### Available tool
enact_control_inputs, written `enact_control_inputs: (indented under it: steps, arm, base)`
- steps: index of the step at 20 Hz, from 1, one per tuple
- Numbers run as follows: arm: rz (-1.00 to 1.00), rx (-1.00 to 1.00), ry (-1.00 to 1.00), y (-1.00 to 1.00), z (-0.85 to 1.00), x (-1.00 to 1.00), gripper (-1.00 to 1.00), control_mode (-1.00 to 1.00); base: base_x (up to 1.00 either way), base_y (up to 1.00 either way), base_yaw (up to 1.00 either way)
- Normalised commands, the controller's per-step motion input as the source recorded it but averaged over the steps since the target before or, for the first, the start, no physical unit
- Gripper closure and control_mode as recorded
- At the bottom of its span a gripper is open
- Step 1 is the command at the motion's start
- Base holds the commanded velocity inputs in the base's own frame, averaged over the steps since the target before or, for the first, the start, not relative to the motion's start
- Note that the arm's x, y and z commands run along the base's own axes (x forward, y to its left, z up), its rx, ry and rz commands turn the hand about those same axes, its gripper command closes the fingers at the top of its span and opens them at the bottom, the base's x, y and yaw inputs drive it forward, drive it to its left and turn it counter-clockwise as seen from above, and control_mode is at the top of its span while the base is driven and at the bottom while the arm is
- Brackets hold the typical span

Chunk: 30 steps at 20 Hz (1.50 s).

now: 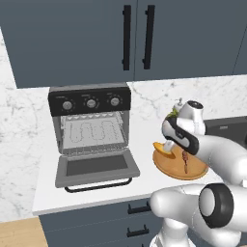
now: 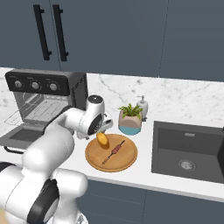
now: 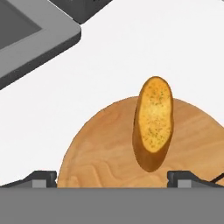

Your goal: Pick up the kebab skewer and baguette bread, and place them inside the toaster oven. Close the toaster oven door and start by setting the timer.

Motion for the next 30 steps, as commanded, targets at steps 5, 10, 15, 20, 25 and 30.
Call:
enact_control_inputs:
  steps: [5,10,15,20,25,30]
  arm:
    - [0.0,0.0,0.0,0.0,-0.36,0.47,-1.0,-1.0]
    - [0.0,0.0,0.0,-0.01,-0.29,0.4,-1.0,-1.0]
    - [0.0,0.0,0.0,-0.03,-0.23,0.03,-1.0,-1.0]
    - [0.0,0.0,0.0,0.0,-0.23,0.02,-1.0,-1.0]
    - [0.0,0.0,0.0,-0.03,-0.11,0.12,-1.0,-1.0]
    - [0.0,0.0,0.0,-0.11,-0.03,0.08,-1.0,-1.0]
  base:
    - [0.0,0.0,0.0]
    - [0.0,0.0,0.0]
    - [0.0,0.0,0.0]
    - [0.0,0.0,0.0]
    - [0.0,0.0,0.0]
    - [0.0,0.0,0.0]
